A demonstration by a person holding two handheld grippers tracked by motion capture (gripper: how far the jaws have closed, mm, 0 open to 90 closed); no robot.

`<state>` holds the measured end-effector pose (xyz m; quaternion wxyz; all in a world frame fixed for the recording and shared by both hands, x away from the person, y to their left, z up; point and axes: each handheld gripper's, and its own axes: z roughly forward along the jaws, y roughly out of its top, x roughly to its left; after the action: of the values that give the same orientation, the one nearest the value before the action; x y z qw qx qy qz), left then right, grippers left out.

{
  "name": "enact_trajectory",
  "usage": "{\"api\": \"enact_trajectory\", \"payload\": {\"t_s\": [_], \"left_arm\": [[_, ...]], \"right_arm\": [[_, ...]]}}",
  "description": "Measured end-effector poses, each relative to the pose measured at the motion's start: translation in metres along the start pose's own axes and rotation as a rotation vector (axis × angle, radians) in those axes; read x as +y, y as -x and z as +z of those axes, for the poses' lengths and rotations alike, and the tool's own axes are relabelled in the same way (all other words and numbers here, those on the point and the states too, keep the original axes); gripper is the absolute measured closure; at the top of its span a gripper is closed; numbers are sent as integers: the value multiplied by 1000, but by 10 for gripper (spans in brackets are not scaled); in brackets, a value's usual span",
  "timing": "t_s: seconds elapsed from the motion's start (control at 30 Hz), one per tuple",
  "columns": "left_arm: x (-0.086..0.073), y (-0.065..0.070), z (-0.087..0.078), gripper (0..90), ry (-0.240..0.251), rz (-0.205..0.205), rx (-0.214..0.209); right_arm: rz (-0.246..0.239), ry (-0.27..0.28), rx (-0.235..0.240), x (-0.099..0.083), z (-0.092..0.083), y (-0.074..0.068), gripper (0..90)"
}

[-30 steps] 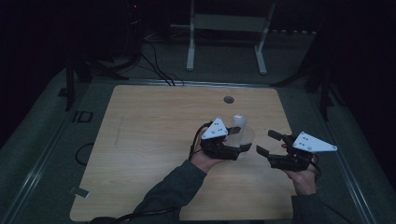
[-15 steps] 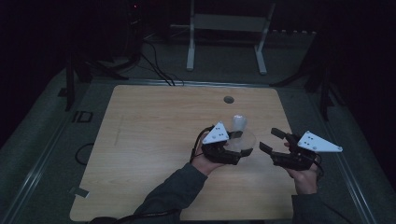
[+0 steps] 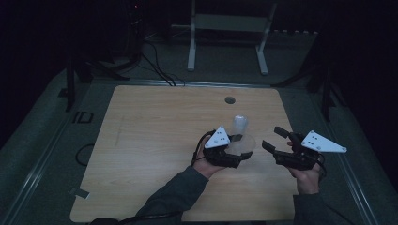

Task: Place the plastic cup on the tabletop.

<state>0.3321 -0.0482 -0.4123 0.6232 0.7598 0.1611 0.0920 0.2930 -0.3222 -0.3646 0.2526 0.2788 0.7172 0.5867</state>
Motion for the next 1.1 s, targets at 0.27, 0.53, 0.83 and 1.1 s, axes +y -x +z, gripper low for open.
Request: {"api": "enact_trajectory", "payload": {"t_s": [0.27, 0.53, 0.83, 1.1], "left_arm": [[-10, 0, 5, 301, -19, 2, 8], [-20, 1, 10, 302, -18, -1, 5], [-31, 0, 14, 301, -23, -2, 17], [-40, -2, 19, 301, -39, -2, 22]], "right_arm": [[-2, 3, 4, 0, 0, 0, 273], [-3, 8, 7, 0, 0, -1, 273], [-2, 9, 10, -2, 0, -1, 273], [-2, 12, 13, -2, 1, -1, 273]]}}
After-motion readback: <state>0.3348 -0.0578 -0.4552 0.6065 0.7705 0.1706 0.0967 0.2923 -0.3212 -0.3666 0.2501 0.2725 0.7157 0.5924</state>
